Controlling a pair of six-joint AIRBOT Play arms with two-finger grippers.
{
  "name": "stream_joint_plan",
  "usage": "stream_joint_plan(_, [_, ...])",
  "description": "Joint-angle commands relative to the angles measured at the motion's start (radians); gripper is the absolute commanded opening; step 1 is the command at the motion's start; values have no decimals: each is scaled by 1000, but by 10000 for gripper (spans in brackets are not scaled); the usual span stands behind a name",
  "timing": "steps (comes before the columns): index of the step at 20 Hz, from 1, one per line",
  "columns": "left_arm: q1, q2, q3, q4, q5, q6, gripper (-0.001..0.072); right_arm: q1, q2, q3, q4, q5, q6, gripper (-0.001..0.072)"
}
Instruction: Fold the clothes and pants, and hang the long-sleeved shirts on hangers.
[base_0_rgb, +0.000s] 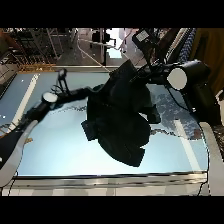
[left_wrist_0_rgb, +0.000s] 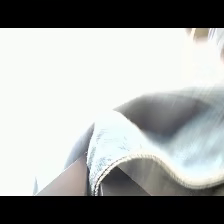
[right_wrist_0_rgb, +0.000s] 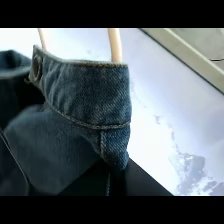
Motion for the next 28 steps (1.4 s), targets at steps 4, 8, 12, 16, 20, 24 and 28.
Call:
stream_joint_plan(4, [186,-149,461,-6,-316,-164,23,1,6,0,148,49,-70,25])
stream_joint_plan(8, [212,-186,498,-3,-386,-244,23,1,6,0,154,108,-188,25])
stream_joint_plan(12, [233,-185,498,-4,-398,-270,23,1,5,-3,180,167,-328,25])
stream_joint_plan(16, [243,-185,498,-3,-436,-269,24,1,5,-3,150,168,-337,25])
stream_joint_plan(20, [272,-179,498,-6,-597,-269,24,1,5,-3,9,168,-358,25])
stream_joint_plan(24, [320,-164,498,-106,-792,-269,25,1,-21,-3,-114,160,-578,24])
stream_joint_plan(28, [368,-164,498,-317,-939,-269,25,1,-84,-3,-226,119,-599,24])
